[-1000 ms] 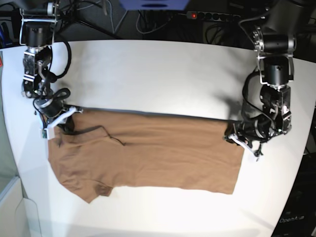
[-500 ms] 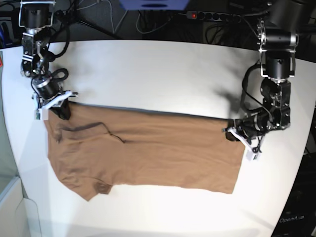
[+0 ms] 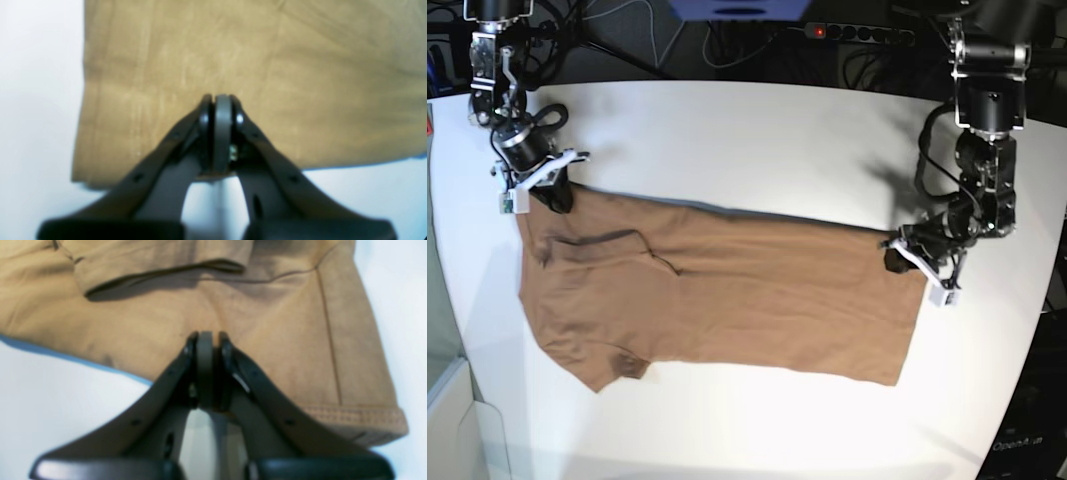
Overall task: Fold the T-shirt properly
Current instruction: 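Pull the held edge back with both grippers, dragging the shirt flat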
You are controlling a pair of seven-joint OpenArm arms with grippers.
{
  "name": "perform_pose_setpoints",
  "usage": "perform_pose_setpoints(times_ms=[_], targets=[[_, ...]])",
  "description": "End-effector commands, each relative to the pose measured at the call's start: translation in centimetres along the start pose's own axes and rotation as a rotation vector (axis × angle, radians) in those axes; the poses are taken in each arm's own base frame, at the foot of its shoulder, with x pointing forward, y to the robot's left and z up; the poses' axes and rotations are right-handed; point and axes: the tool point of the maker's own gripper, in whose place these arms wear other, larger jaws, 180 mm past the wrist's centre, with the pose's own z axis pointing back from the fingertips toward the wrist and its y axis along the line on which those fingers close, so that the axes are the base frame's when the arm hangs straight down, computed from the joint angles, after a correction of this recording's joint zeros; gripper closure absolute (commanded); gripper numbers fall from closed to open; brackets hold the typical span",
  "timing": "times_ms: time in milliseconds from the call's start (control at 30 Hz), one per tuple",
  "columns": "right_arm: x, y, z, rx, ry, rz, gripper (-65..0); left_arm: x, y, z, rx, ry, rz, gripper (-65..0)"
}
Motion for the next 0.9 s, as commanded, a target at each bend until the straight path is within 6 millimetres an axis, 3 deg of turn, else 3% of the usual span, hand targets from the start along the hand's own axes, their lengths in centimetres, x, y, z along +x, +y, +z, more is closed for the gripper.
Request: perform_pose_setpoints(times_ms=[0, 233, 600, 867], targets=[[-3.4, -0.6, 1.0, -0.019, 0.142, 0.031, -2.0, -9.2, 2.6, 1.1, 0.122, 0.343, -0.048, -2.3], [-4.0, -1.5, 2.6, -0.044, 0.148, 0.029, -2.0, -12.1, 1.1, 3.9, 0.108, 0.385, -0.122, -2.3], [-4.3, -0.5, 5.7, -0.033, 0.147, 0.066, -2.0, -15.5, 3.5, 7.4, 0.158, 0.442, -0.149, -2.3], [-6.0, 0.3, 7.4, -0.026, 0.168, 0.047, -2.0, -17.8, 4.7, 9.3, 0.137, 0.495, -0.190, -2.3]])
